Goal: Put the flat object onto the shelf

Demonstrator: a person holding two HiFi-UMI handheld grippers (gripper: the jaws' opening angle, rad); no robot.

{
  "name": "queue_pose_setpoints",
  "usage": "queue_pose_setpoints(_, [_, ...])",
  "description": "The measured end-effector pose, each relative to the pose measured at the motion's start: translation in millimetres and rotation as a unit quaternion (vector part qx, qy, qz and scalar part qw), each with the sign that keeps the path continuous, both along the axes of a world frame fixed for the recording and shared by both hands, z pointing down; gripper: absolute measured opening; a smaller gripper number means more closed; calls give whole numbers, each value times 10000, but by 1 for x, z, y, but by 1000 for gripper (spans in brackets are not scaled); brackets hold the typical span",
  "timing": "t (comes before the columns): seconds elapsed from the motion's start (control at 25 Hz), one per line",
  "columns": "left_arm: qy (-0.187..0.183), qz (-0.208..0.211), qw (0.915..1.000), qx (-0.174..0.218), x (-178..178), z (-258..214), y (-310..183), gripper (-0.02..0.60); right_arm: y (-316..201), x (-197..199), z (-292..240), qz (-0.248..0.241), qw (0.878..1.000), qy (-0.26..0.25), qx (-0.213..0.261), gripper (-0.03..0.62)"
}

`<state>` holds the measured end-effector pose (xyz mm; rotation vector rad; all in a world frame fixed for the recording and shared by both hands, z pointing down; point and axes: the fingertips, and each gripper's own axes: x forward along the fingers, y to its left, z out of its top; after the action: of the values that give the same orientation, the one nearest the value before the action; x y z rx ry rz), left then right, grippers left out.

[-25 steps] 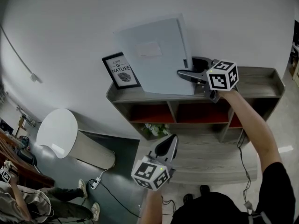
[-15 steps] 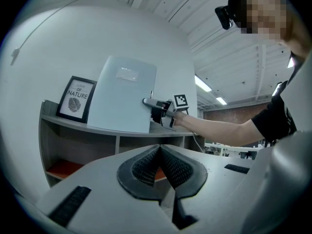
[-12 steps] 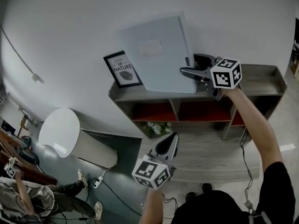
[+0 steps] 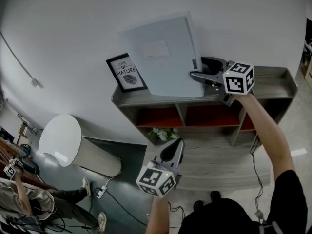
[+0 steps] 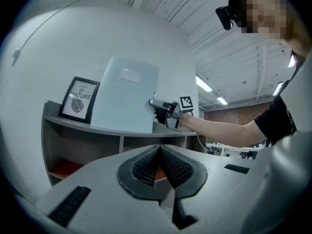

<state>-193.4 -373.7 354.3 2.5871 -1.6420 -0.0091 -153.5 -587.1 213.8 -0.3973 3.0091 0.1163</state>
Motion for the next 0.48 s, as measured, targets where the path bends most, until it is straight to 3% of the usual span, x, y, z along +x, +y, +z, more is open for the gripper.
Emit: queue_pose_setpoints(0.48, [52,314,9995,61,-13,4,-3,12,23,37,-2,466,9985,-264,-111,319])
